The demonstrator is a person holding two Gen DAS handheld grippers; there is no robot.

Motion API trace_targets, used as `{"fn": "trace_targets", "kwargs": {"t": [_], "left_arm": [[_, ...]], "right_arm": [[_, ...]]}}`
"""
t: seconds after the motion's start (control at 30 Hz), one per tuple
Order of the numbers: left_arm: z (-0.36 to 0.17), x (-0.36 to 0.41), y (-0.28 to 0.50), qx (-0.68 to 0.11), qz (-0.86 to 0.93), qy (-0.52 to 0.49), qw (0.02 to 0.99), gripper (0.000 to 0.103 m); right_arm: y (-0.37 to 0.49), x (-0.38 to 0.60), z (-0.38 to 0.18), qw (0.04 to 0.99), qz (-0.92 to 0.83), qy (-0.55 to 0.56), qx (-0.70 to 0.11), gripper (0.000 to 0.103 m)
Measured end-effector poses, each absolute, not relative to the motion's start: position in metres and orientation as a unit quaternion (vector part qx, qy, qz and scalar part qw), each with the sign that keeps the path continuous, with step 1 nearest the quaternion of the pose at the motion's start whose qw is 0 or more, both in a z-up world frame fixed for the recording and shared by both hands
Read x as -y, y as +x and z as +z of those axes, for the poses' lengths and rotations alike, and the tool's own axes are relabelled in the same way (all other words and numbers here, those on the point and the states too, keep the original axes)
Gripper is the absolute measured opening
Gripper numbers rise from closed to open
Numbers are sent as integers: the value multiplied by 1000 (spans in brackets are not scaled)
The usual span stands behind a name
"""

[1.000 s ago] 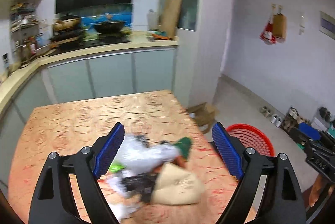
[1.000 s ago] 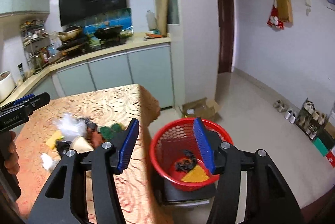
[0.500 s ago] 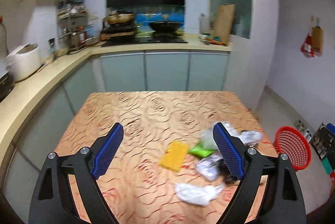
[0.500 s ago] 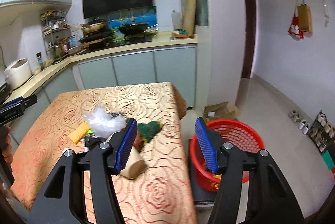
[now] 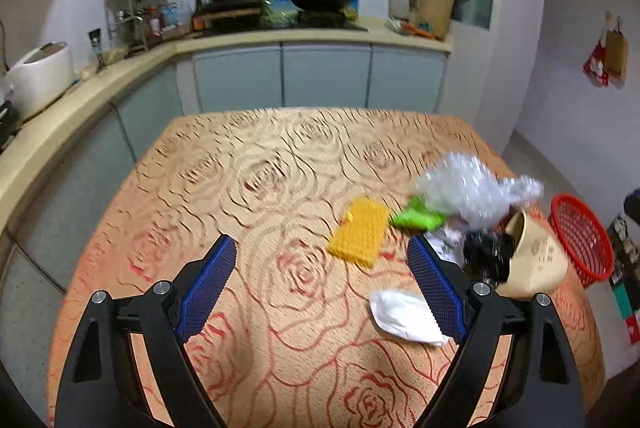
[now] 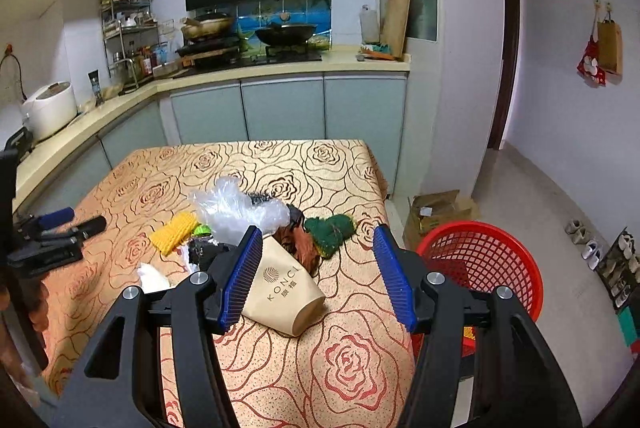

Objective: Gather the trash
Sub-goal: 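Move both tools back over the table toward the remaining trash, then grasp the white tissue with the left gripper while the right gripper grasps the beige KONCI cup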

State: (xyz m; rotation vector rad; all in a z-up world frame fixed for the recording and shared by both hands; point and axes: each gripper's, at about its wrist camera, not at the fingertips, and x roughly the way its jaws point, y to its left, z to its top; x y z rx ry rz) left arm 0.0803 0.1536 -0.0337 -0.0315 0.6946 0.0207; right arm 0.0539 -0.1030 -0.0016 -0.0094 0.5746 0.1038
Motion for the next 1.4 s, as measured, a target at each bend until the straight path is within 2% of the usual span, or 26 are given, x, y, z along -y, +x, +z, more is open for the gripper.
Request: {"fn": "trace_targets", "kwargs": {"t": [0.3,0.67,0.77,0.87,1.03,1.13,1.2,1.3,1.4], "left_arm": [[-69,-115,81,-380,-52,-20,923,85],[-93,-90,83,-396,-47,-4,917,83],[-100,-88,87,-403,-45,2,914,72],[-103,-84,87,-406,-50,6,912,67],[-102,-77,88,-404,-58,19,913,52],[-102,-73,89,-403,-66,24,913,39],[-102,-70,90,-404,-73,28,912,21],[-102,-67,90,-404,-75,33,911,12],[-98,-68,87,-398,-68,41,914,10]], "right_arm": [[61,103,-10,955,41,-5,-293,56],[65,108,-14,954,38,0,-297,56],[68,111,-14,954,36,2,-297,56],[70,113,-15,954,35,4,-298,56],[73,117,-20,952,33,8,-303,56],[75,119,-23,950,37,13,-309,56],[77,119,-28,948,46,13,-316,56],[81,115,-36,943,60,11,-328,56],[86,111,-44,938,74,8,-338,57]]}}
